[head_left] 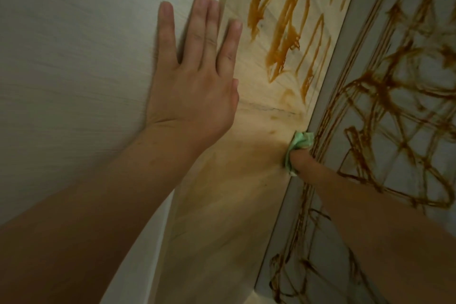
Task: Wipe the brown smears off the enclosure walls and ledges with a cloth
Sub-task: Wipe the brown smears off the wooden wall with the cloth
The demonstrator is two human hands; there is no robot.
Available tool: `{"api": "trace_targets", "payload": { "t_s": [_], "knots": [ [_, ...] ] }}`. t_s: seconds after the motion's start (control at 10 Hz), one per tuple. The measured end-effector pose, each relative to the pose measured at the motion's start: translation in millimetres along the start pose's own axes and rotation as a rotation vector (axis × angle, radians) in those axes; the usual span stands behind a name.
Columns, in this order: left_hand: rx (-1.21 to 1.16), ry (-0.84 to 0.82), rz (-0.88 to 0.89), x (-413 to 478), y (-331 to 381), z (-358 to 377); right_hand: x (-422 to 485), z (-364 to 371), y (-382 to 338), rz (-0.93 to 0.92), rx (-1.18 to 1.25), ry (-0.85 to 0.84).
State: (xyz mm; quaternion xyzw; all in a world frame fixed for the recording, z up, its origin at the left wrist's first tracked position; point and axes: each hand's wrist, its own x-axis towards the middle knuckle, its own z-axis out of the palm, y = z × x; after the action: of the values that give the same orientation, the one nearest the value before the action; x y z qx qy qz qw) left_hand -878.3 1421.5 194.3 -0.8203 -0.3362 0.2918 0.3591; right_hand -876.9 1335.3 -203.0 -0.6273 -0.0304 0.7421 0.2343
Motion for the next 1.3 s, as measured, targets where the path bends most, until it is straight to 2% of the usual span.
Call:
{"api": "trace_targets", "payload": {
  "t_s": [0.2,0.3,0.4,0.5,0.6,0.7,0.9,1.0,1.2,1.3],
  "knots": [
    [0.0,0.015,0.002,1,0,-2,-69,14,-32,-0.108,0.053,0.064],
    [-0.003,0.017,-0.005,1,-1,-5,-120,25,-59,-0.313,0.029,0.066],
    [-0.001,-0.003,-0.014,0,0,-9,-164,23,-89,-0.669,0.046,0.04],
    [0.003,-0.011,-0.023,1,0,-11,-163,6,-118,-0.84,0.067,0.054],
    [-0.021,-0.014,-0.025,1,1,-12,-111,-17,-132,-0.648,0.169,0.074],
    [-0.035,0.001,-0.027,-1,1,-7,-45,-39,-132,-0.299,0.233,0.056],
    [-0.052,0.018,-0.005,0,2,1,60,-64,-114,-0.078,0.195,-0.015],
    [-0.061,0.038,-0.007,0,1,2,53,-63,-125,-0.056,0.22,0.069],
    [-0.067,0.046,-0.015,1,1,-2,-94,-51,-175,-0.554,0.15,0.124],
    [-0.09,0.068,-0.018,2,0,-1,-163,-37,-187,-0.851,0.157,0.069]
  ]
}}
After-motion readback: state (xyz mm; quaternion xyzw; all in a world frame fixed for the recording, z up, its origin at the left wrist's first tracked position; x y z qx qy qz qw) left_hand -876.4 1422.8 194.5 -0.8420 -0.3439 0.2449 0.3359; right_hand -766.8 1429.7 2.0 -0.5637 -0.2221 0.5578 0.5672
